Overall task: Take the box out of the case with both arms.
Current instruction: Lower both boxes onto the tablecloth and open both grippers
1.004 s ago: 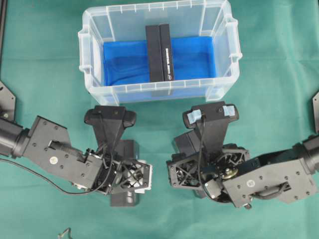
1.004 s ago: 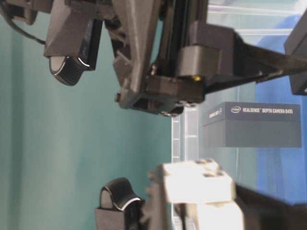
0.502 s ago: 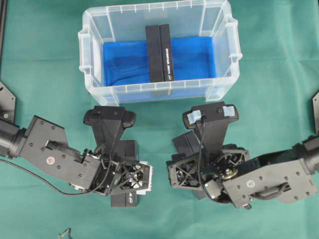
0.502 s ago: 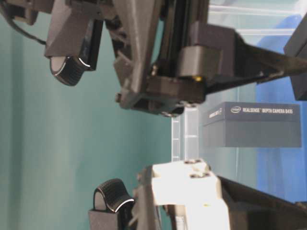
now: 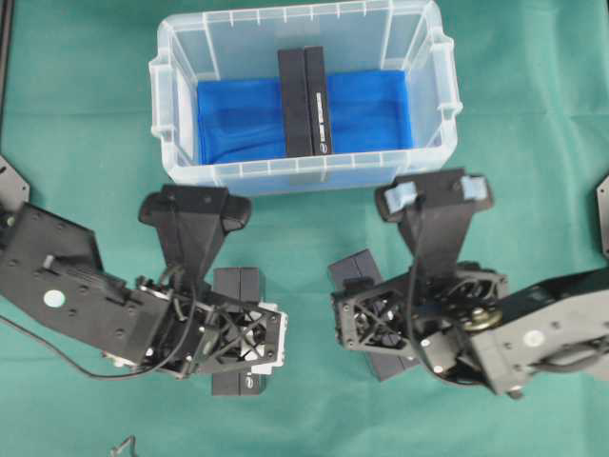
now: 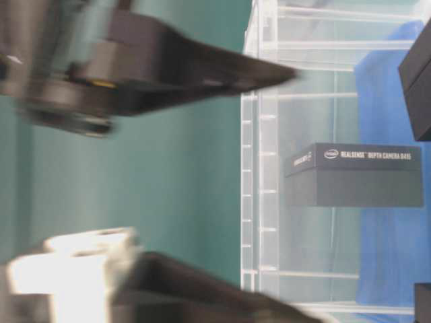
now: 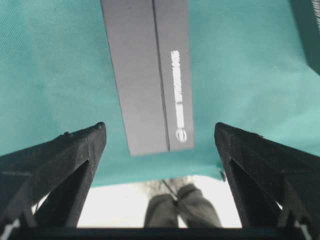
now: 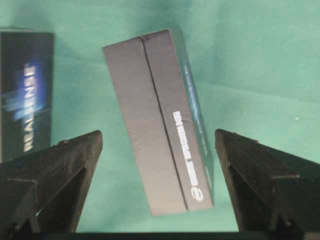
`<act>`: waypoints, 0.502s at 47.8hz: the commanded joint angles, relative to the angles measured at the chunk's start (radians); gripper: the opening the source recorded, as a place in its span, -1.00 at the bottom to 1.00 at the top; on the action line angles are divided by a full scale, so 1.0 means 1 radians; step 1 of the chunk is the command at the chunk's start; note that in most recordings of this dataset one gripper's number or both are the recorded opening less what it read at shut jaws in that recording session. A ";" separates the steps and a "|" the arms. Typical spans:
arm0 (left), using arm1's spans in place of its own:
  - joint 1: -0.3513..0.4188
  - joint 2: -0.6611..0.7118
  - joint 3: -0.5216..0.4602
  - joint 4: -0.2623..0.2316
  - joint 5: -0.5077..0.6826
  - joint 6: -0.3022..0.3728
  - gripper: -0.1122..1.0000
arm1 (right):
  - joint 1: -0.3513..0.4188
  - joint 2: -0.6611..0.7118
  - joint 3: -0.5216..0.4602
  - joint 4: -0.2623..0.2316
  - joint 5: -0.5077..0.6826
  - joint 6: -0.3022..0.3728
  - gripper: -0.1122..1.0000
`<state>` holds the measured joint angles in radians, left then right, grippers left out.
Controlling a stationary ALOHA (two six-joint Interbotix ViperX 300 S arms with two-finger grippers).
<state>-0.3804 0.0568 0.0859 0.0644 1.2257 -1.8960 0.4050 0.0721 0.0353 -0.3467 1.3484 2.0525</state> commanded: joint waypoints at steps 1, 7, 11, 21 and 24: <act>0.003 -0.051 -0.057 0.014 0.040 -0.002 0.77 | 0.005 -0.054 -0.063 -0.008 0.054 -0.028 0.85; 0.011 -0.084 -0.124 0.021 0.127 0.012 0.77 | 0.005 -0.064 -0.146 -0.009 0.161 -0.083 0.85; 0.012 -0.097 -0.179 0.021 0.196 0.032 0.77 | 0.005 -0.061 -0.198 -0.009 0.225 -0.109 0.85; 0.017 -0.080 -0.267 0.026 0.311 0.061 0.77 | 0.005 -0.058 -0.273 -0.023 0.302 -0.158 0.85; 0.017 -0.075 -0.275 0.026 0.314 0.066 0.77 | 0.005 -0.058 -0.273 -0.025 0.304 -0.161 0.85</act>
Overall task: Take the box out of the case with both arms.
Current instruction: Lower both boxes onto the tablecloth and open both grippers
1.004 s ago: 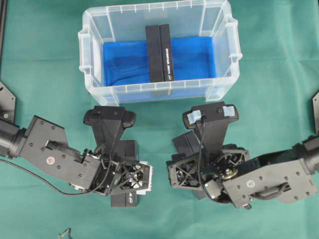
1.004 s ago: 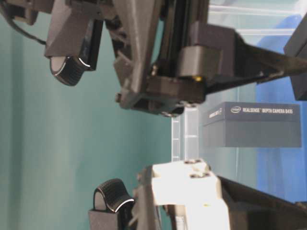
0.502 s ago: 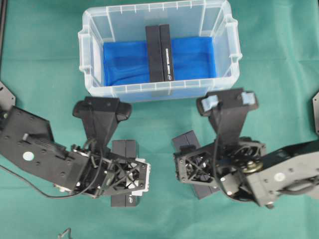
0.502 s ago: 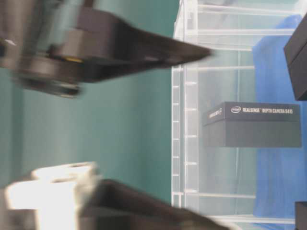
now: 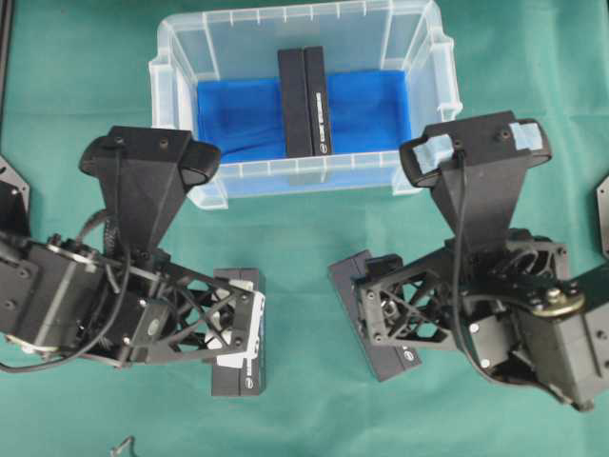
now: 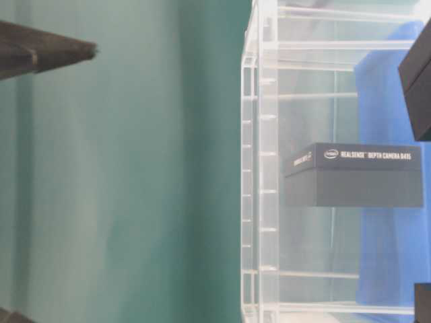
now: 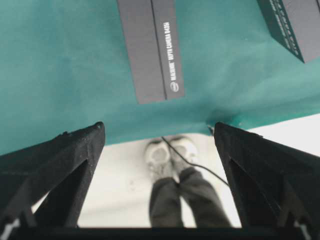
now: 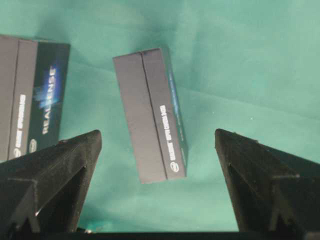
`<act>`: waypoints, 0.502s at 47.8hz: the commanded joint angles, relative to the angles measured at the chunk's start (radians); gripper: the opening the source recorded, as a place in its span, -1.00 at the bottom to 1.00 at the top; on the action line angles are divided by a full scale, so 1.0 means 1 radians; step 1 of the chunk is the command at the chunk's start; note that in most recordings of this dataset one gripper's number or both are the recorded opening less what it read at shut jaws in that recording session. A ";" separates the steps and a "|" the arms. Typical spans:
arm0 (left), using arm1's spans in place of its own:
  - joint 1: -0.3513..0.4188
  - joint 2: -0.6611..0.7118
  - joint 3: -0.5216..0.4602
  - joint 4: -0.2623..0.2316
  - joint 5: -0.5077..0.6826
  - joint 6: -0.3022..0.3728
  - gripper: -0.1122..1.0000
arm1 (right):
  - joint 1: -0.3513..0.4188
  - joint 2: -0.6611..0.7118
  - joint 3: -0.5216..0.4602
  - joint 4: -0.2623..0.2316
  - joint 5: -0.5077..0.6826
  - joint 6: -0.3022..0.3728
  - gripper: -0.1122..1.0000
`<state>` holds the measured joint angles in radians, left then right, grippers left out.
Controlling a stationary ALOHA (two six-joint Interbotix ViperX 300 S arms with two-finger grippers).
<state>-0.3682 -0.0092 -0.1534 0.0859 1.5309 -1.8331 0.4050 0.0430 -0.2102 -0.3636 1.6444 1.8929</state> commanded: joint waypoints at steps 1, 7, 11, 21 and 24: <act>0.006 -0.008 -0.037 0.005 0.009 0.003 0.77 | 0.005 -0.029 -0.028 -0.008 0.008 -0.002 0.85; 0.006 -0.011 -0.032 0.005 0.009 0.006 0.77 | 0.005 -0.028 -0.028 -0.006 0.008 -0.002 0.85; 0.005 -0.011 -0.029 0.005 0.009 0.005 0.77 | 0.005 -0.028 -0.029 -0.006 0.008 -0.003 0.85; 0.003 -0.011 -0.028 0.006 0.009 0.005 0.77 | 0.005 -0.029 -0.029 -0.002 0.014 -0.008 0.85; 0.002 -0.014 -0.026 0.005 0.015 0.008 0.76 | 0.006 -0.029 -0.028 0.006 0.026 -0.011 0.85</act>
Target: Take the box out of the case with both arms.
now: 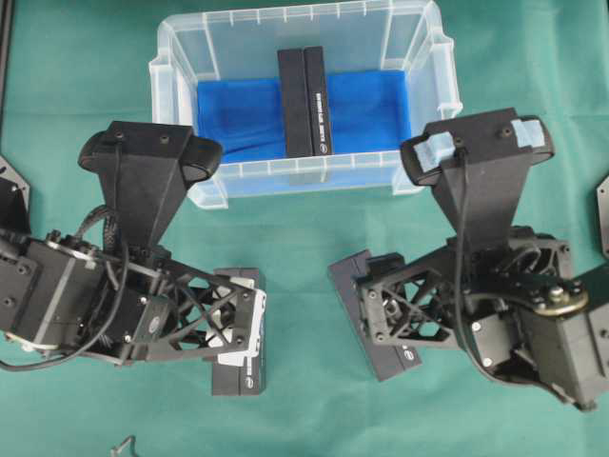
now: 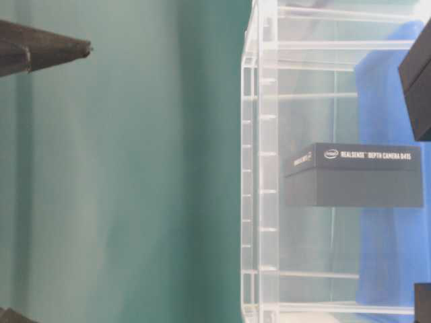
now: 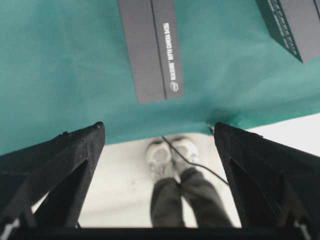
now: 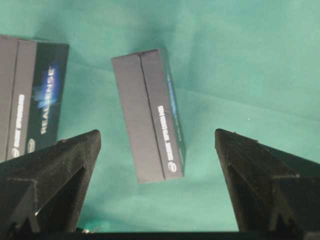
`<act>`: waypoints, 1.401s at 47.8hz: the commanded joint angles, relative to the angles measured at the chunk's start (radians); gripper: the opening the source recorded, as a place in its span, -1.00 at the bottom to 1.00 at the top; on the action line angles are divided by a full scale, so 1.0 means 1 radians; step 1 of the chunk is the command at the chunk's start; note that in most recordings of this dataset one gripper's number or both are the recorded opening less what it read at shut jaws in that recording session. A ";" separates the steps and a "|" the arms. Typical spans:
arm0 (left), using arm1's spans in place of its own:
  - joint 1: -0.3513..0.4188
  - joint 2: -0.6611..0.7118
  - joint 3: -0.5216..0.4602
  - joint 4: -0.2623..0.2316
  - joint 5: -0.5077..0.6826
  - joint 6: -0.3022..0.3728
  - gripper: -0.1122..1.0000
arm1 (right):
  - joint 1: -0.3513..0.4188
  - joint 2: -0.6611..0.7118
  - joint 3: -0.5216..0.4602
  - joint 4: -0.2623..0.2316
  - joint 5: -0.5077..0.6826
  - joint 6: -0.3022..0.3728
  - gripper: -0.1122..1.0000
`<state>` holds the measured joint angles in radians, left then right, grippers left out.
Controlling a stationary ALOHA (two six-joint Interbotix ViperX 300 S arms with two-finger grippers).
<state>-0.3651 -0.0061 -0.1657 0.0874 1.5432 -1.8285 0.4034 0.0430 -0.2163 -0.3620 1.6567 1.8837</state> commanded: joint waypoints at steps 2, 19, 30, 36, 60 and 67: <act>-0.005 -0.020 -0.009 0.003 0.006 0.003 0.77 | 0.008 -0.032 -0.021 0.014 0.026 -0.006 0.85; -0.029 -0.126 0.071 -0.002 0.064 -0.005 0.77 | 0.015 -0.104 0.031 0.106 0.126 -0.067 0.85; -0.067 -0.241 0.206 -0.006 0.087 -0.060 0.77 | 0.037 -0.230 0.178 0.117 0.121 -0.032 0.82; -0.101 -0.319 0.296 -0.008 0.086 -0.114 0.77 | 0.049 -0.314 0.265 0.127 0.121 0.011 0.81; -0.160 -0.417 0.399 -0.006 0.083 -0.222 0.77 | 0.077 -0.408 0.368 0.124 0.084 0.069 0.81; -0.161 -0.416 0.397 -0.006 0.081 -0.221 0.77 | 0.077 -0.407 0.368 0.124 0.084 0.067 0.81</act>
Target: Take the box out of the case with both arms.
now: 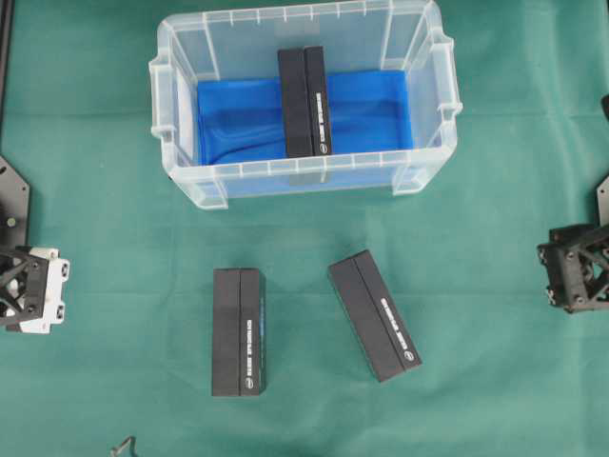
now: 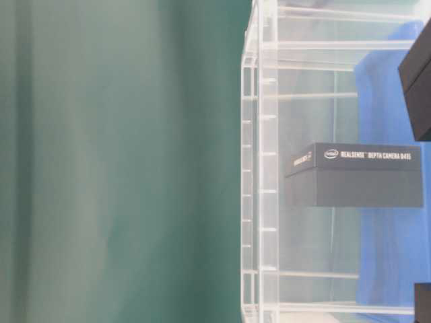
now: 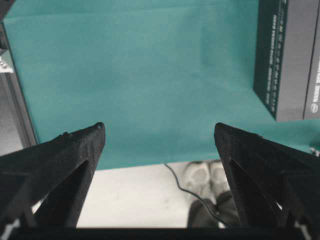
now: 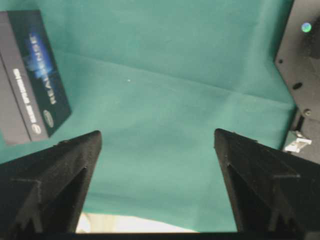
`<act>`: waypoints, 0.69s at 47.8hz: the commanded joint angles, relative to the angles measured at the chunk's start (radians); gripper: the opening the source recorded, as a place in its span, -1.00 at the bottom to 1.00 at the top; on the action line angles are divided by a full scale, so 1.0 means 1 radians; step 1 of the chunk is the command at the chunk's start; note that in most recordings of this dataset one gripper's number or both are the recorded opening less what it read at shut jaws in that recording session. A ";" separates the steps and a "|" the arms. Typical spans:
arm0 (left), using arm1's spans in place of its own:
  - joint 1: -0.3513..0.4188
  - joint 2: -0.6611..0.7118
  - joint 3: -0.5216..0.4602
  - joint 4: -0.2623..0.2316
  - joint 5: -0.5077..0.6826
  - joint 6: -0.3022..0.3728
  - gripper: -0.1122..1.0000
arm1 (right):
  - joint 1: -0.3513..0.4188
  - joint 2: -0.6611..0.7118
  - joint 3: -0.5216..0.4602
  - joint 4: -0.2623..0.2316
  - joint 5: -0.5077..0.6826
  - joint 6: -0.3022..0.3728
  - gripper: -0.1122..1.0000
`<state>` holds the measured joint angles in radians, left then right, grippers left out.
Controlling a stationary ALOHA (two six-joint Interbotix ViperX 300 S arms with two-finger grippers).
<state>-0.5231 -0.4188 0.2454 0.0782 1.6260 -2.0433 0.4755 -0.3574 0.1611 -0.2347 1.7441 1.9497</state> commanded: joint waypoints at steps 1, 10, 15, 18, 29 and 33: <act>-0.002 -0.003 -0.015 0.003 -0.002 -0.006 0.77 | 0.005 -0.006 -0.009 -0.003 -0.005 0.002 0.81; -0.003 -0.002 -0.017 0.003 -0.003 -0.006 0.77 | 0.005 -0.006 -0.009 -0.003 -0.005 0.002 0.81; 0.005 -0.002 -0.017 0.003 -0.003 -0.002 0.76 | 0.000 -0.006 -0.008 -0.006 -0.002 -0.005 0.81; 0.034 -0.011 -0.012 0.003 0.002 0.014 0.76 | -0.012 -0.009 -0.008 -0.012 0.005 -0.011 0.81; 0.181 -0.041 -0.003 0.002 0.009 0.167 0.76 | -0.161 -0.044 0.018 -0.029 -0.003 -0.149 0.81; 0.245 -0.044 -0.003 0.002 0.021 0.218 0.76 | -0.241 -0.057 0.025 -0.029 -0.012 -0.229 0.81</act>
<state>-0.3313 -0.4525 0.2500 0.0782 1.6383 -1.8592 0.2930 -0.3912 0.1902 -0.2577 1.7411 1.7549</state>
